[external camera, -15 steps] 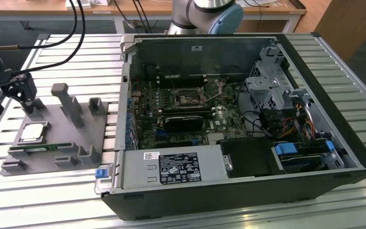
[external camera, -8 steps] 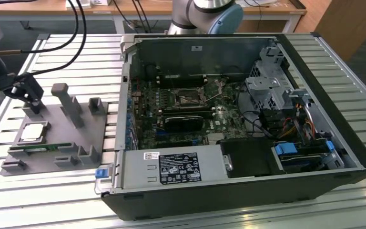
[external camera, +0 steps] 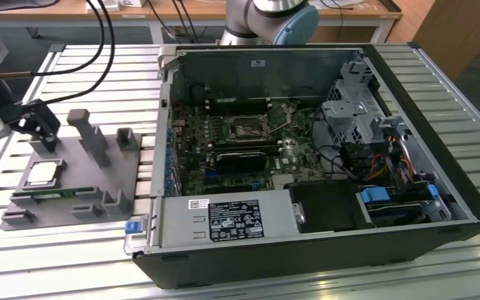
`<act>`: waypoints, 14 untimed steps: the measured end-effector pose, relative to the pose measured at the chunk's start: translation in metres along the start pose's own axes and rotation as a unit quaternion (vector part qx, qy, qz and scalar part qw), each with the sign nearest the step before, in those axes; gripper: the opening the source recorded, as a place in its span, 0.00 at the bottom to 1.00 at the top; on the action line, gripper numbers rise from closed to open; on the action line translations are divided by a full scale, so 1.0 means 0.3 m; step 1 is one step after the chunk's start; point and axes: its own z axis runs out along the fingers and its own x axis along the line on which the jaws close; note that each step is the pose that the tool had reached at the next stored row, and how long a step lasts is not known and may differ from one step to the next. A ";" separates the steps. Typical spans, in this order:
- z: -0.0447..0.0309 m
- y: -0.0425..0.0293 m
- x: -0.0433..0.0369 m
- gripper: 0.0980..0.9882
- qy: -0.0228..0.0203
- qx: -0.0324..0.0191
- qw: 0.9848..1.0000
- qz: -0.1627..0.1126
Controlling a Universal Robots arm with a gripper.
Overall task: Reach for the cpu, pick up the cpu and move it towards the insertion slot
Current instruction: 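Pick up the cpu and move it towards the insertion slot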
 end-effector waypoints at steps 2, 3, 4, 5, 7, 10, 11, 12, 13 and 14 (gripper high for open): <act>0.013 0.000 0.002 1.00 0.000 0.000 1.000 0.000; 0.019 0.000 0.004 1.00 0.000 0.000 1.000 -0.001; 0.025 0.000 0.004 1.00 0.000 0.000 1.000 -0.001; 0.031 0.000 0.004 1.00 0.000 0.000 1.000 -0.003; 0.043 0.000 0.004 1.00 0.000 0.000 1.000 -0.005; 0.061 0.000 0.006 0.98 0.000 0.000 1.000 -0.005; 0.067 0.000 0.007 0.98 0.000 0.000 1.000 -0.005; 0.073 0.000 0.008 0.98 0.000 0.000 1.000 -0.005; 0.079 0.000 0.010 0.90 0.000 0.000 1.000 -0.005; 0.085 0.000 0.012 0.90 0.000 0.000 1.000 -0.005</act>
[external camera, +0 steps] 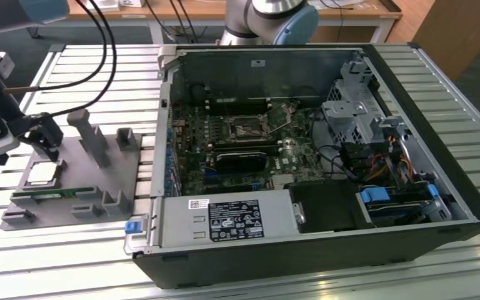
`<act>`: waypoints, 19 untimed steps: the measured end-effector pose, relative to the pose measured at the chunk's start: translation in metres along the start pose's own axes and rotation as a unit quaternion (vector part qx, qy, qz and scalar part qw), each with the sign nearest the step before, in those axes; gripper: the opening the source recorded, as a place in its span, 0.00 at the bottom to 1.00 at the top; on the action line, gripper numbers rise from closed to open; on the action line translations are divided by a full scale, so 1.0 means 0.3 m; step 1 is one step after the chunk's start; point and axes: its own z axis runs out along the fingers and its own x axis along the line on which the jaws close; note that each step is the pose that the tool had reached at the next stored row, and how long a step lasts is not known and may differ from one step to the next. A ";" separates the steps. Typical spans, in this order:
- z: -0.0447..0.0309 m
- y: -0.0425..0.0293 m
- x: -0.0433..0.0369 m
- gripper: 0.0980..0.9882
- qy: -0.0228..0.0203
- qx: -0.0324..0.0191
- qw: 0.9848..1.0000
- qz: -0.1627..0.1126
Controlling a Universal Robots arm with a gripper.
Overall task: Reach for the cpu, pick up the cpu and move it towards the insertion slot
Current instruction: 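Pick up the cpu and move it towards the insertion slot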
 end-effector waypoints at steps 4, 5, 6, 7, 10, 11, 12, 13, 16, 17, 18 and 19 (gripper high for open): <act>0.025 0.000 0.002 0.89 0.000 0.000 1.000 0.000; 0.031 0.000 0.003 0.81 0.000 0.000 1.000 0.000; 0.037 0.000 0.003 0.81 0.000 0.000 1.000 0.000; 0.043 0.000 0.004 0.81 0.000 0.000 1.000 0.000; 0.061 -0.001 0.005 0.81 0.000 0.000 1.000 0.000; 0.066 -0.002 0.006 0.79 0.000 0.000 1.000 0.000; 0.071 -0.002 0.007 0.79 0.000 0.000 1.000 0.000; 0.075 -0.002 0.007 0.79 0.000 0.000 1.000 0.000; 0.083 -0.003 0.008 0.71 0.000 0.000 1.000 0.000; 0.085 -0.004 0.008 0.71 0.000 0.000 1.000 0.000; 0.088 -0.005 0.007 0.71 0.000 0.000 1.000 0.000; 0.091 -0.006 0.007 0.71 0.000 0.000 1.000 0.000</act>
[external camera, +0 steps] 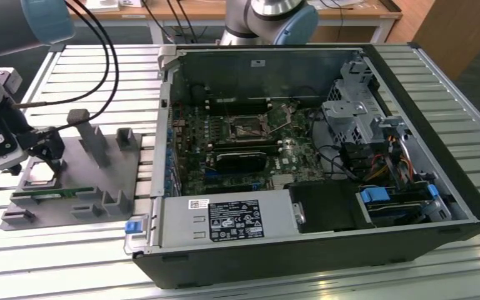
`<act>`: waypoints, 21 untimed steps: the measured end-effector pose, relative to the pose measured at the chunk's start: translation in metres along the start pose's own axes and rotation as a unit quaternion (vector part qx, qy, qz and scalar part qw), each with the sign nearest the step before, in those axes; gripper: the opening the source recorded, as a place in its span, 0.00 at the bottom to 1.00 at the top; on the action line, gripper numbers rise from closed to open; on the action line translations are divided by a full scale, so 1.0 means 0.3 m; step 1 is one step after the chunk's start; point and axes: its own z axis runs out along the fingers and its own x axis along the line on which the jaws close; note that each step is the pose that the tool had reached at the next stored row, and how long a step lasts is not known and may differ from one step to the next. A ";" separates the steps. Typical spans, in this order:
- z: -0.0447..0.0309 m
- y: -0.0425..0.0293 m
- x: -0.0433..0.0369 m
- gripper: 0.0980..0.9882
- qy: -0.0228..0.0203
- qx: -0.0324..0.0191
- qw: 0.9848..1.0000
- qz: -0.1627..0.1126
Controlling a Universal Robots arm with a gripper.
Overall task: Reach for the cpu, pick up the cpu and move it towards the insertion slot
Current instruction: 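Pick up the cpu and move it towards the insertion slot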
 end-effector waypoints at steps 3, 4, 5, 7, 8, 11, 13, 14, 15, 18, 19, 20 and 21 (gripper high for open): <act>0.006 -0.006 0.000 0.71 0.000 -0.002 1.000 0.000; 0.008 -0.007 0.000 0.71 0.000 -0.002 1.000 0.000; 0.009 -0.007 0.000 0.71 0.000 -0.002 1.000 0.000; 0.011 -0.007 -0.002 0.71 0.000 -0.002 1.000 0.000; 0.013 -0.007 -0.004 0.70 0.000 -0.002 1.000 0.000; 0.014 -0.007 -0.010 0.62 0.000 -0.002 1.000 0.000; 0.014 -0.007 -0.012 0.62 0.000 -0.002 1.000 0.000; 0.014 -0.008 -0.012 0.62 -0.001 -0.002 1.000 0.000; 0.014 -0.008 -0.012 0.62 -0.003 -0.002 1.000 0.000; 0.015 -0.008 -0.012 0.62 -0.006 -0.002 1.000 0.000; 0.015 -0.008 -0.012 0.62 -0.007 -0.002 1.000 0.000; 0.015 -0.008 -0.011 0.62 -0.007 -0.002 1.000 0.000; 0.016 -0.007 -0.009 0.62 -0.007 -0.002 1.000 0.000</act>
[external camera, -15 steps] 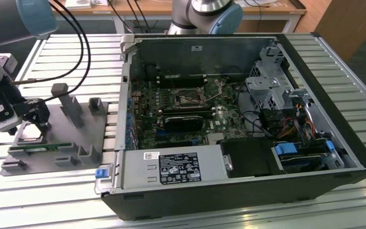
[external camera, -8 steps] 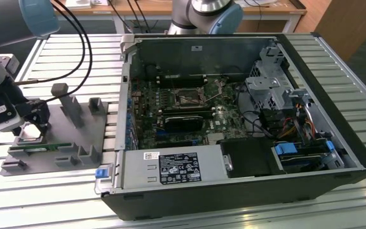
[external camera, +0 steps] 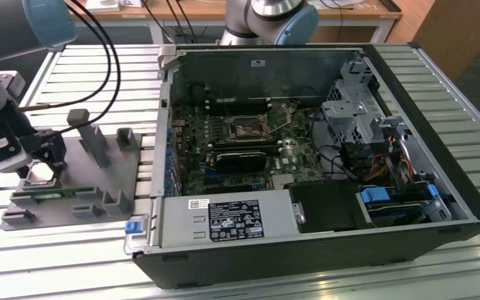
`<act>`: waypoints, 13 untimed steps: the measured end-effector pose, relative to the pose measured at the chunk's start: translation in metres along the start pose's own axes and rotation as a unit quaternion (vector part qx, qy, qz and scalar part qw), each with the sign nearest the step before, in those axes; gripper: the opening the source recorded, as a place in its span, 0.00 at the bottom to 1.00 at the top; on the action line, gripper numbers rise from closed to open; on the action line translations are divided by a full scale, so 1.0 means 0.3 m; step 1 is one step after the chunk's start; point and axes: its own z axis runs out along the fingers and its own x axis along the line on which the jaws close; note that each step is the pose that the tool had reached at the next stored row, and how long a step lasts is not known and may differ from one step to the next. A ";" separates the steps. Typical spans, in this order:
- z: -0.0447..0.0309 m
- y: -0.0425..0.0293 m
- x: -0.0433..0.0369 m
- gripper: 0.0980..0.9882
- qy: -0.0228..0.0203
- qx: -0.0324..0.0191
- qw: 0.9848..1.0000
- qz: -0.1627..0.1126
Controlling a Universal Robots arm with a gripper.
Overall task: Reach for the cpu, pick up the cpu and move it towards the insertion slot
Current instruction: 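Pick up the cpu and move it towards the insertion slot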
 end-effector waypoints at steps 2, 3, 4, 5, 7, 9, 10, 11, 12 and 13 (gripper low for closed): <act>0.001 0.000 0.006 0.62 0.000 0.000 1.000 0.000; 0.001 0.000 0.007 0.62 0.000 0.000 1.000 0.000; 0.002 0.000 0.006 0.62 0.000 0.000 1.000 0.000; 0.003 0.000 0.007 0.62 0.000 0.000 1.000 0.000; 0.006 0.000 0.006 0.62 0.000 0.000 1.000 0.000; 0.008 0.000 0.006 0.60 0.000 0.000 1.000 0.000; 0.008 0.000 0.006 0.52 0.000 0.000 1.000 0.000; 0.008 0.000 0.006 0.50 0.000 0.000 1.000 0.000; 0.008 0.000 0.006 0.50 0.000 0.000 1.000 0.000; 0.008 0.000 0.005 0.50 0.000 0.000 1.000 0.000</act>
